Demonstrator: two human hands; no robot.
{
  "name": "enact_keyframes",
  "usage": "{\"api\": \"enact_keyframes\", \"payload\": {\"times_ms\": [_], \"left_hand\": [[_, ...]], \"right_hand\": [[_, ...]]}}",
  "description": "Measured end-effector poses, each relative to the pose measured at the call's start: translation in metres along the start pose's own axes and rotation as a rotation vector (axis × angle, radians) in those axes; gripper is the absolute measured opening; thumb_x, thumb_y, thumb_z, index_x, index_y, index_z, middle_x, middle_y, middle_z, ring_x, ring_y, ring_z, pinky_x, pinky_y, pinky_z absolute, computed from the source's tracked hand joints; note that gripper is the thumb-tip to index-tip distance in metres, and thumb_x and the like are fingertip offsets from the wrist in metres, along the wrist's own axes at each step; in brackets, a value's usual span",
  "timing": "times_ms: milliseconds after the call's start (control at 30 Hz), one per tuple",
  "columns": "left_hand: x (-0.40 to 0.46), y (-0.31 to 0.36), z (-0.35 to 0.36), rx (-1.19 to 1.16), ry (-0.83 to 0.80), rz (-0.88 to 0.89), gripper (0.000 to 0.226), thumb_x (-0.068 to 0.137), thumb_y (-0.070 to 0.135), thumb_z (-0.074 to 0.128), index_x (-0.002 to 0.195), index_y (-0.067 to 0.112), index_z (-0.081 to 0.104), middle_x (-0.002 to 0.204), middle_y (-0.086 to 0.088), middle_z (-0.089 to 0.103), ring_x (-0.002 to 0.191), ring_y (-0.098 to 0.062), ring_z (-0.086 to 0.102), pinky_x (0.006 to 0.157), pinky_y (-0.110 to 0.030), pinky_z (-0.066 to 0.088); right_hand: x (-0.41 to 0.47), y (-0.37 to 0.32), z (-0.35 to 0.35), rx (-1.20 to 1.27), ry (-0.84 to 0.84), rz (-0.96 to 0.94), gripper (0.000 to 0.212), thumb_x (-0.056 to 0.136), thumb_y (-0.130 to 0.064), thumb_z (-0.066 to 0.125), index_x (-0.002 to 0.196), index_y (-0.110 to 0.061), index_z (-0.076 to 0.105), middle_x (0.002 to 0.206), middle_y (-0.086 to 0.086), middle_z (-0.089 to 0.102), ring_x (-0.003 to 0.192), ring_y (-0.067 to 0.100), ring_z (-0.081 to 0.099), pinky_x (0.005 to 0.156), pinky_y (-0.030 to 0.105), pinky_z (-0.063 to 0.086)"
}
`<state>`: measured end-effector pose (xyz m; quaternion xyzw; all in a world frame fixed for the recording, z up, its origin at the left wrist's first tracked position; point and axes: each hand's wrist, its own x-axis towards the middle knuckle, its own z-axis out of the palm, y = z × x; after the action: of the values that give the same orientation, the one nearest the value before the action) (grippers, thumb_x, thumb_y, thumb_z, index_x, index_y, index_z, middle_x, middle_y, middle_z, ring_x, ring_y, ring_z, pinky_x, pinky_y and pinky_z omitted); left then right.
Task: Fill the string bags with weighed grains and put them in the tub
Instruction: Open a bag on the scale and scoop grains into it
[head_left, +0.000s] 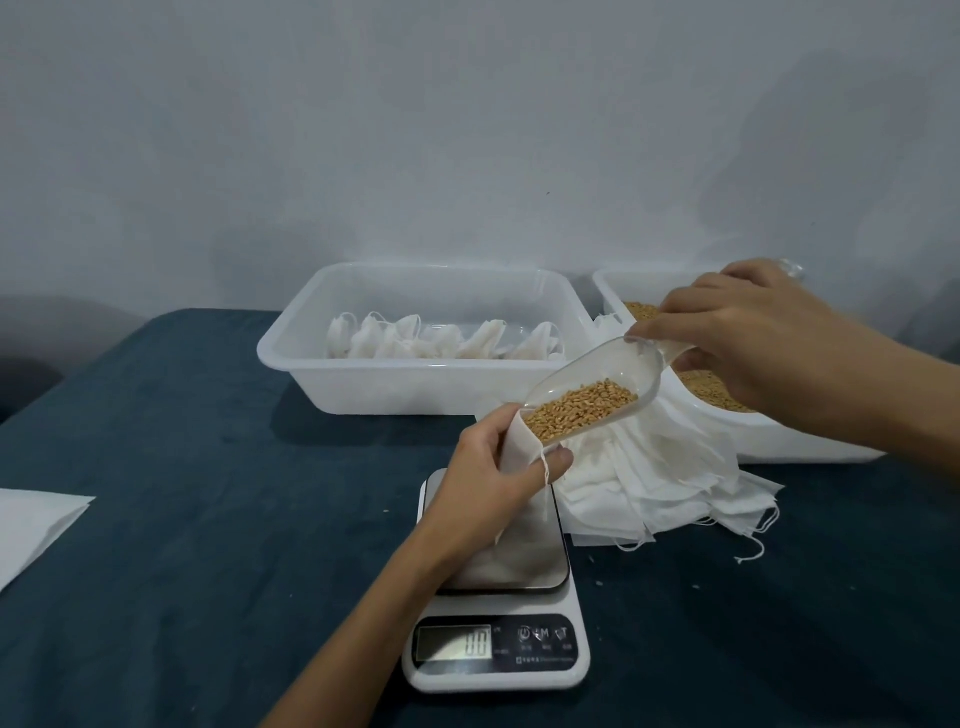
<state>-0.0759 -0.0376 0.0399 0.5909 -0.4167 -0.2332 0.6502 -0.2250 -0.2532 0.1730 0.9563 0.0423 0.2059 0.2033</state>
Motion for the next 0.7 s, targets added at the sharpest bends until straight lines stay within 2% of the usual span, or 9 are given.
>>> {"api": "enact_keyframes", "payload": {"times_ms": [100,267,500,567,700], "left_hand": [[0.0,0.001,-0.001,-0.018,0.01,-0.006,0.026,0.092,0.023,0.076,0.117,0.024,0.07,0.113,0.005,0.076,0.109,-0.014,0.07,0.096,-0.031,0.057],[0.0,0.0,-0.003,-0.015,0.021,-0.025,0.033,0.085,0.024,0.081,0.116,0.025,0.07,0.109,0.007,0.076,0.106,-0.012,0.072,0.088,-0.022,0.055],[0.001,-0.004,-0.003,0.012,0.073,-0.056,0.055,0.072,0.034,0.086,0.123,0.027,0.064,0.117,0.005,0.075,0.11,-0.016,0.072,0.102,-0.046,0.057],[0.001,-0.003,-0.002,0.02,0.083,-0.054,0.058,0.071,0.035,0.086,0.124,0.031,0.063,0.122,0.006,0.073,0.114,-0.017,0.07,0.105,-0.047,0.054],[0.001,-0.002,-0.002,0.019,0.093,-0.039,0.055,0.073,0.029,0.086,0.123,0.034,0.063,0.121,0.009,0.073,0.114,-0.013,0.07,0.104,-0.041,0.054]], "right_hand": [[0.006,0.001,0.0,-0.019,0.006,-0.01,0.046,0.077,-0.007,0.082,0.118,-0.026,0.07,0.097,-0.008,0.067,0.093,0.025,0.063,0.093,0.039,0.031],[0.012,-0.003,0.0,-0.041,0.02,-0.047,0.046,0.077,-0.007,0.082,0.118,-0.025,0.07,0.095,-0.008,0.067,0.092,0.025,0.063,0.089,0.044,0.039],[0.013,-0.007,0.0,-0.051,0.022,-0.064,0.046,0.077,-0.006,0.082,0.117,-0.025,0.07,0.095,-0.008,0.067,0.092,0.024,0.063,0.092,0.045,0.039],[0.014,-0.008,-0.001,-0.055,0.019,-0.068,0.045,0.078,-0.005,0.082,0.117,-0.025,0.07,0.096,-0.008,0.068,0.093,0.025,0.063,0.093,0.045,0.039],[0.015,-0.011,-0.002,-0.069,0.029,-0.069,0.045,0.076,-0.004,0.082,0.115,-0.023,0.072,0.094,-0.005,0.069,0.092,0.026,0.064,0.093,0.047,0.041]]}}
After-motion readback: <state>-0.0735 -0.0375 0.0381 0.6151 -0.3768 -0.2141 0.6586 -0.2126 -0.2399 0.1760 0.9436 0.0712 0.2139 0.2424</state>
